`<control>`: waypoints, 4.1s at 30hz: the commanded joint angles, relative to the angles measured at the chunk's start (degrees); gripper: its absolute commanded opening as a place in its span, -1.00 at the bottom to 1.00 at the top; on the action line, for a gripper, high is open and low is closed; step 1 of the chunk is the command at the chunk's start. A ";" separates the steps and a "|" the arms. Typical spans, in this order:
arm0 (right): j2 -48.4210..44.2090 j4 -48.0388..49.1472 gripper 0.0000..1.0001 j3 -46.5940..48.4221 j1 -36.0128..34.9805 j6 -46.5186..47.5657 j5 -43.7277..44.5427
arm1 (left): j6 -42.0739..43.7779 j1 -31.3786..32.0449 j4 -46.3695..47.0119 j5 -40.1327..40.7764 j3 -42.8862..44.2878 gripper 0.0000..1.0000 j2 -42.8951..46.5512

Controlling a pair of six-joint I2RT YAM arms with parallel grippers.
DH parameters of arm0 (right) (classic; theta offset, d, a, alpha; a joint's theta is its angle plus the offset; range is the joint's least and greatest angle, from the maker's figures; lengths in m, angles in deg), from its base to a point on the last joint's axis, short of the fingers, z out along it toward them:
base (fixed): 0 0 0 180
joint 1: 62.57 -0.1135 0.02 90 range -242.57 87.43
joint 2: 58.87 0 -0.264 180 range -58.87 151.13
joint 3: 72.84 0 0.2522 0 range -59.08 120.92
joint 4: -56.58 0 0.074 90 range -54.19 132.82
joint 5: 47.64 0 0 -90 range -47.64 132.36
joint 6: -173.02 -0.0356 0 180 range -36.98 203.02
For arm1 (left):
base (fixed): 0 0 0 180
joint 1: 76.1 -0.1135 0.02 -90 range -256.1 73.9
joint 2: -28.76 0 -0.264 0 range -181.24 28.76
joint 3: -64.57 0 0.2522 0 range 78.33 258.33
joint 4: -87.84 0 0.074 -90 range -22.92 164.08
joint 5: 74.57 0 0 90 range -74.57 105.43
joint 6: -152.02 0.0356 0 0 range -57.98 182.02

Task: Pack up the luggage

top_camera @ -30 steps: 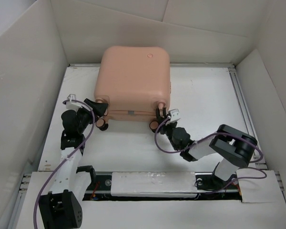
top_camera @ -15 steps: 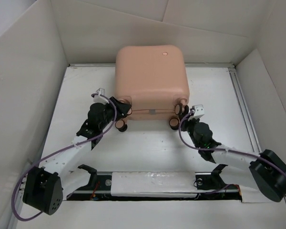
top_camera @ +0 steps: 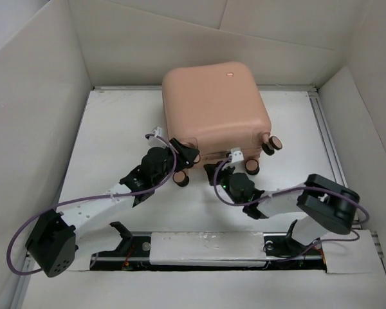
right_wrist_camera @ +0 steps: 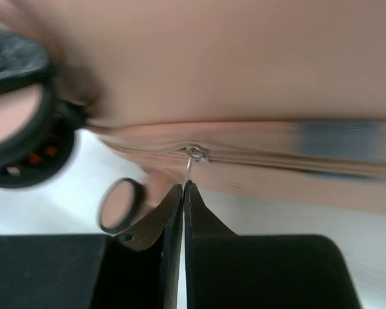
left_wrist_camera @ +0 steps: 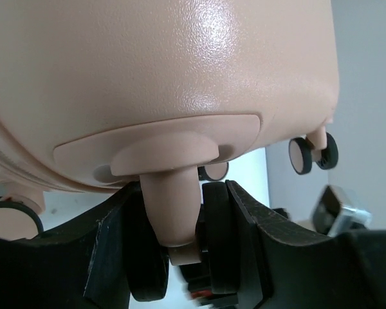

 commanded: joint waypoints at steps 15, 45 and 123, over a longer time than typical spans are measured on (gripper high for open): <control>33.09 45.06 -1.00 21.59 -12.90 -11.32 -21.61 | -8.41 10.50 24.39 -14.26 1.07 -1.00 11.28; -36.96 -60.03 1.00 13.24 -19.41 -10.27 7.12 | 5.13 10.50 -24.75 11.69 -3.92 0.21 32.04; -19.72 -56.62 -1.00 26.35 2.30 -3.59 -32.86 | 12.16 20.87 18.59 64.42 -12.90 -1.00 -10.43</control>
